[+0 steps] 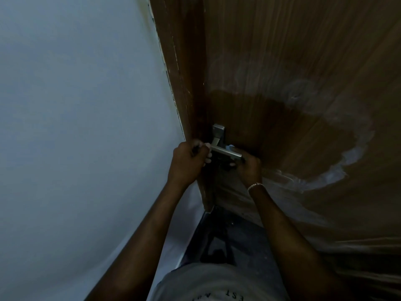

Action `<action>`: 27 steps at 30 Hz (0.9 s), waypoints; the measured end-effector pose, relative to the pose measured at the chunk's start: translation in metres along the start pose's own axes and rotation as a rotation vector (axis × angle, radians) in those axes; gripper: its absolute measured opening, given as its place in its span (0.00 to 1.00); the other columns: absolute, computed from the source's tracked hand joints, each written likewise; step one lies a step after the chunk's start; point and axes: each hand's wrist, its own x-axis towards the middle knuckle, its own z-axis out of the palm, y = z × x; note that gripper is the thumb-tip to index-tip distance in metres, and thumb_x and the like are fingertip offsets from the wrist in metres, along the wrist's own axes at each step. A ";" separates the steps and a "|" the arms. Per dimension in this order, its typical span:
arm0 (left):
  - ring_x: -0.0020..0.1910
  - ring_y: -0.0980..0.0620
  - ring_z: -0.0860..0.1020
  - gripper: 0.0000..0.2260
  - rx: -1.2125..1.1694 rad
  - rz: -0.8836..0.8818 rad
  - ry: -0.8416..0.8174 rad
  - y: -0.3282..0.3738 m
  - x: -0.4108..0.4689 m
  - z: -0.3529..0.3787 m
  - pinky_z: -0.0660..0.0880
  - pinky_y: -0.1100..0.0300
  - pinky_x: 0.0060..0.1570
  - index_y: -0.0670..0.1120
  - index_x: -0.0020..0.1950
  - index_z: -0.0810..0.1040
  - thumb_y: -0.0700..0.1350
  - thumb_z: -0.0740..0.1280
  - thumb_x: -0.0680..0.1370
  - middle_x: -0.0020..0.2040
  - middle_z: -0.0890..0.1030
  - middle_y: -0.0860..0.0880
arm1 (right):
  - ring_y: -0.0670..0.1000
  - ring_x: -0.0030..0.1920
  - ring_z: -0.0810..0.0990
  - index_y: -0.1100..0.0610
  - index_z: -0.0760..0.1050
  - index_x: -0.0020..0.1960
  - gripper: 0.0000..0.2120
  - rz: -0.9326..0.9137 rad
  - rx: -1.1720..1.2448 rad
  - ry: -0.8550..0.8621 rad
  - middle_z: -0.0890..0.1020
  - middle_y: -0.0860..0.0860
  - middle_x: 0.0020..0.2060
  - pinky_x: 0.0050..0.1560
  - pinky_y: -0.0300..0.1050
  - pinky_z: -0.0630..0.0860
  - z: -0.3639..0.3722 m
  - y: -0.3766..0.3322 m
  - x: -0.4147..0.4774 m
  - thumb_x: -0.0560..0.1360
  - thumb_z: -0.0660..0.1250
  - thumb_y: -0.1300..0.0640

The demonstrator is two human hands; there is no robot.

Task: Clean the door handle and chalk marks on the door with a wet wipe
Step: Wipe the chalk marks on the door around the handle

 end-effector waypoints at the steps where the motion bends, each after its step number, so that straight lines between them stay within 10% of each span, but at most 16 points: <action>1: 0.38 0.53 0.85 0.10 -0.003 -0.005 -0.006 0.000 0.000 0.000 0.82 0.59 0.41 0.42 0.49 0.82 0.47 0.65 0.82 0.41 0.85 0.48 | 0.33 0.53 0.79 0.60 0.78 0.64 0.21 -0.008 0.028 -0.012 0.79 0.50 0.59 0.51 0.27 0.75 0.005 -0.004 0.004 0.74 0.63 0.75; 5: 0.39 0.52 0.85 0.10 -0.009 -0.017 0.000 0.003 0.001 -0.001 0.82 0.59 0.41 0.43 0.48 0.82 0.47 0.65 0.82 0.41 0.85 0.48 | 0.47 0.56 0.81 0.59 0.79 0.62 0.21 0.042 0.102 -0.037 0.81 0.53 0.59 0.51 0.32 0.77 0.016 -0.006 0.009 0.73 0.65 0.76; 27: 0.40 0.54 0.85 0.10 -0.007 -0.004 -0.010 0.000 -0.005 -0.003 0.82 0.61 0.42 0.43 0.49 0.82 0.47 0.65 0.82 0.42 0.85 0.49 | 0.48 0.51 0.82 0.63 0.80 0.58 0.10 0.306 0.140 0.169 0.84 0.54 0.52 0.53 0.45 0.79 0.047 -0.009 -0.006 0.77 0.69 0.62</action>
